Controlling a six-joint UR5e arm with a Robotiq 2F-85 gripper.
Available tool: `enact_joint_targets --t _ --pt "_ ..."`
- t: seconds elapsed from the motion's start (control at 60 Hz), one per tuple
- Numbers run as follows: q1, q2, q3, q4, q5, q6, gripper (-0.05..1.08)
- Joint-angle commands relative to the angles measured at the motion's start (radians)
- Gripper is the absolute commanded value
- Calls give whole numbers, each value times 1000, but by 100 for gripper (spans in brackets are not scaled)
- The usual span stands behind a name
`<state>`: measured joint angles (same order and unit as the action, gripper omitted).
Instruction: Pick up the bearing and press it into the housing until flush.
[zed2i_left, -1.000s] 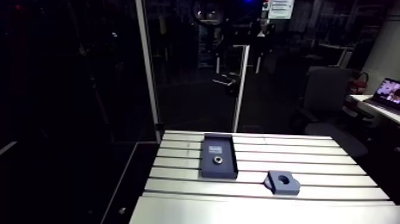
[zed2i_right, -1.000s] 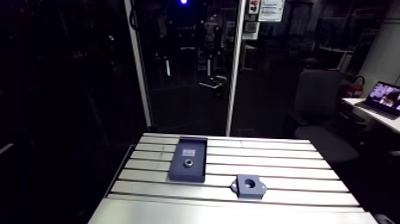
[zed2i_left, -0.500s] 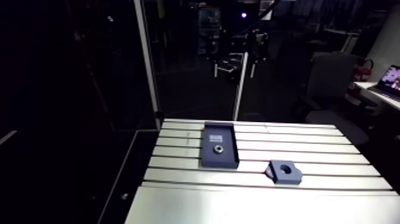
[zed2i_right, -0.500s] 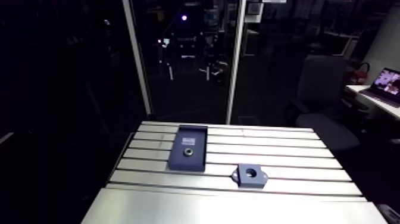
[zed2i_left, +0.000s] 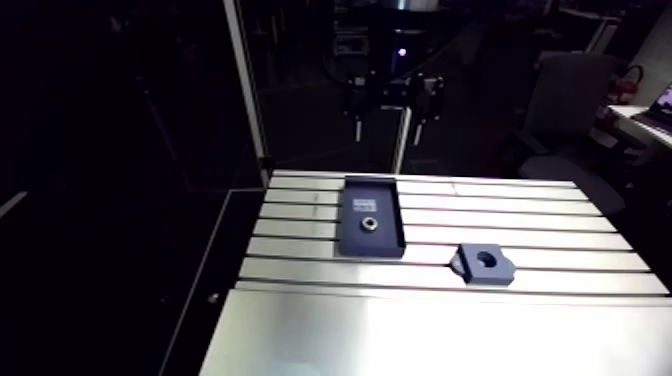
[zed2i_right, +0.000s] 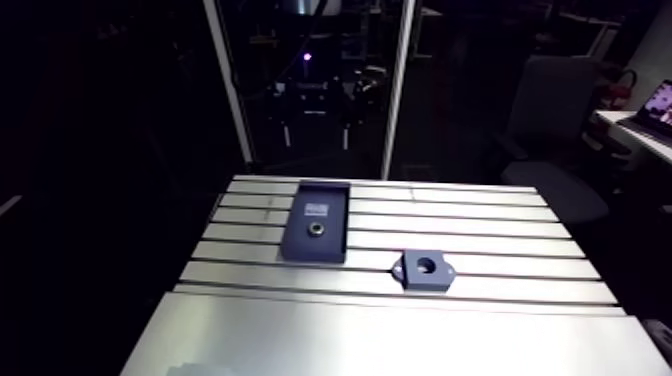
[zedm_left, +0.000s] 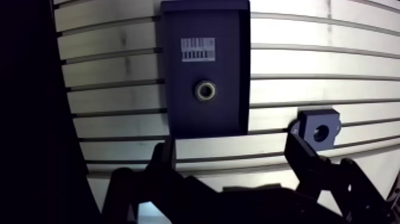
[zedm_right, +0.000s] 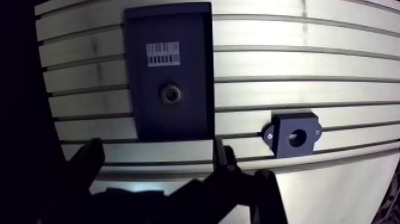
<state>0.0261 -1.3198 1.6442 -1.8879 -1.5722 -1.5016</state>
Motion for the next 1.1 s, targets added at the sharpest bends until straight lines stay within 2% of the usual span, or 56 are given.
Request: enact_joint_targets --t 0.017,0.217,0.283,0.6,1.1 --pt "0 29 29 -46 14 2 1" --pt "0 33 57 -82 14 1 5" --pt "0 38 69 -97 13 -2 12" --pt "0 55 104 -153 7 -6 30" --pt "0 96 145 -221 10 -15 35"
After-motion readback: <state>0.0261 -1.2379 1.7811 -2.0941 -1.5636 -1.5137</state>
